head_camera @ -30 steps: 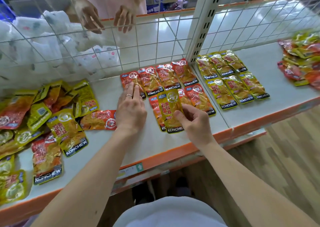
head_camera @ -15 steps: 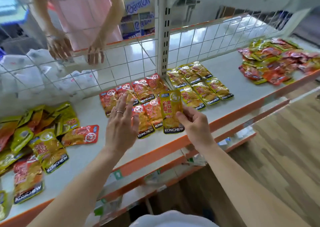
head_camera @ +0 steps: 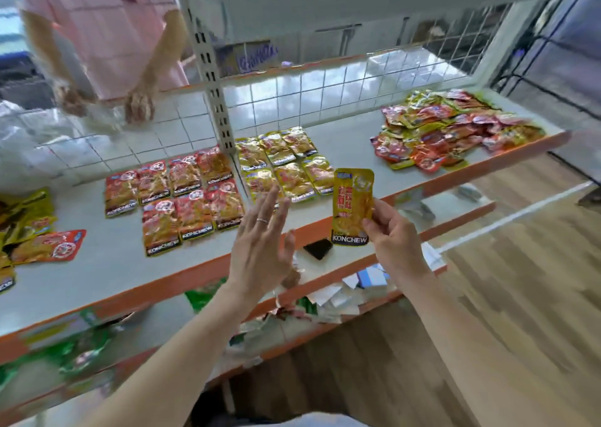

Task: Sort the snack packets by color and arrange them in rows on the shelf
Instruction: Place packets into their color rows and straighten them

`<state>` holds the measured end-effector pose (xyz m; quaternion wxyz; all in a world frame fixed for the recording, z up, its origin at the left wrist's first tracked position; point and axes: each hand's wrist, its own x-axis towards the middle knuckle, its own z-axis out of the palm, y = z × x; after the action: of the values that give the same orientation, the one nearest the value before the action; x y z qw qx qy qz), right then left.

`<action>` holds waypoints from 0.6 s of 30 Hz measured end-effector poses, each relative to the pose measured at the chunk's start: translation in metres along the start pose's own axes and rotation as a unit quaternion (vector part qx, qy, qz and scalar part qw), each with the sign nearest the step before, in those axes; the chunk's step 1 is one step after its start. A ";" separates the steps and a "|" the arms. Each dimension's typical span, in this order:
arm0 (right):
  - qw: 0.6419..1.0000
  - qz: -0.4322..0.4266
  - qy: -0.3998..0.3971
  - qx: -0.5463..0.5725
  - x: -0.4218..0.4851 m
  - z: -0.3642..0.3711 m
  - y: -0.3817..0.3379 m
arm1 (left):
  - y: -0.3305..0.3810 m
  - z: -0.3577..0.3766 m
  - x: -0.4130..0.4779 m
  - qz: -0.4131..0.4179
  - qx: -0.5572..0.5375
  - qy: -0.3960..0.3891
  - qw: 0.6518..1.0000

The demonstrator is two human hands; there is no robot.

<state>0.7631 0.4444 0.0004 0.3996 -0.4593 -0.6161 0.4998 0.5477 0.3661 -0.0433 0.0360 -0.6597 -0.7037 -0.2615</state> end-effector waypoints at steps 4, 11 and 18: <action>1.000 0.022 0.014 0.000 0.002 -0.034 0.007 | 0.032 0.016 0.005 -0.009 0.010 -0.026 1.000; 0.993 0.088 0.074 -0.015 0.033 -0.046 0.020 | 0.039 0.032 0.023 -0.012 0.018 -0.049 0.999; 0.991 0.103 0.063 -0.063 0.077 -0.034 0.018 | 0.030 0.041 0.066 -0.026 0.006 -0.051 0.998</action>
<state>0.7788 0.5286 -0.0090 0.3543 -0.5751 -0.5693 0.4686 0.5795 0.4432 -0.0432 -0.0029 -0.6534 -0.7230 -0.2245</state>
